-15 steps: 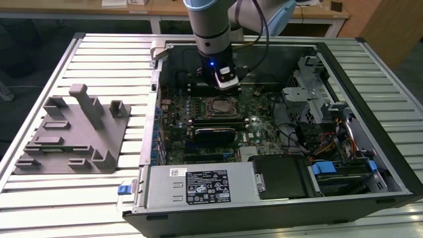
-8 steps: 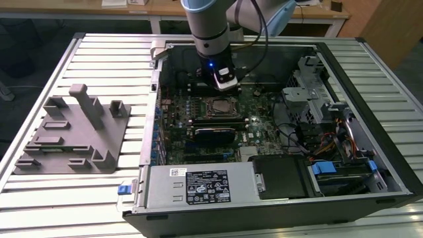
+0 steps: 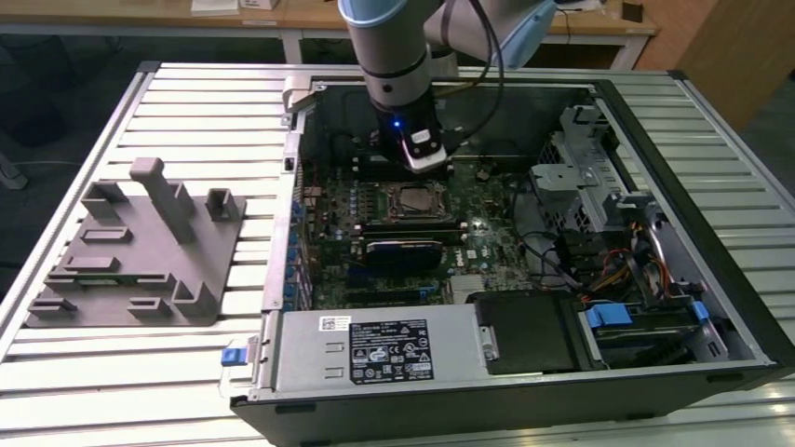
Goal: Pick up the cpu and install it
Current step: 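Install the first cpu locking lever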
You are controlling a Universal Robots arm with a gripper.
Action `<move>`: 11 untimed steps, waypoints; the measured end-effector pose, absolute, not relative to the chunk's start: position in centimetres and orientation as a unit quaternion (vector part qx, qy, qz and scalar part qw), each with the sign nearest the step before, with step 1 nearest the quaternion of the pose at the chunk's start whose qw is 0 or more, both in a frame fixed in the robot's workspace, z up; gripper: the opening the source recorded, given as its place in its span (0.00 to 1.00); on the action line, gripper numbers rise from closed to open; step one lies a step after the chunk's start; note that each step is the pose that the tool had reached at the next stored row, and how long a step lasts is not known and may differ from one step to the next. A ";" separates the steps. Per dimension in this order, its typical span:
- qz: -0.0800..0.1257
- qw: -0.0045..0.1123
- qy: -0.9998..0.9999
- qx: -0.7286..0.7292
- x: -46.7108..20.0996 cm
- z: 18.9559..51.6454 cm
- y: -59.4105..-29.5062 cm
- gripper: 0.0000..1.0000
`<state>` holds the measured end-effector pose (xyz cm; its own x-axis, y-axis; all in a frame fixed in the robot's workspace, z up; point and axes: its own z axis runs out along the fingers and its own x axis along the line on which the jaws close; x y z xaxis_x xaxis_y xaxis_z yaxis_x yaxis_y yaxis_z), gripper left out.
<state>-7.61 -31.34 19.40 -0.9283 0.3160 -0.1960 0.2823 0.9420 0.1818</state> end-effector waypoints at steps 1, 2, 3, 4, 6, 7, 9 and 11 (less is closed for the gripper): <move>0.075 0.112 0.979 0.153 -7.6 19.4 -31.4 0.11; 0.075 0.113 0.979 0.153 -7.6 19.4 -31.4 0.11; 0.075 0.113 0.979 0.153 -7.6 19.3 -31.5 0.11; 0.075 0.113 0.979 0.153 -7.6 19.3 -31.5 0.11; 0.075 0.113 0.979 0.153 -7.6 19.2 -31.6 0.11; 0.075 0.113 0.979 0.153 -7.6 19.2 -31.6 0.11; 0.075 0.113 0.979 0.153 -7.6 19.2 -31.7 0.11; 0.078 0.113 0.979 0.153 -7.6 19.2 -31.9 0.11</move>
<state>-7.63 -31.88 19.21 -0.9278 0.3170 -0.1969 0.2820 0.9411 0.1865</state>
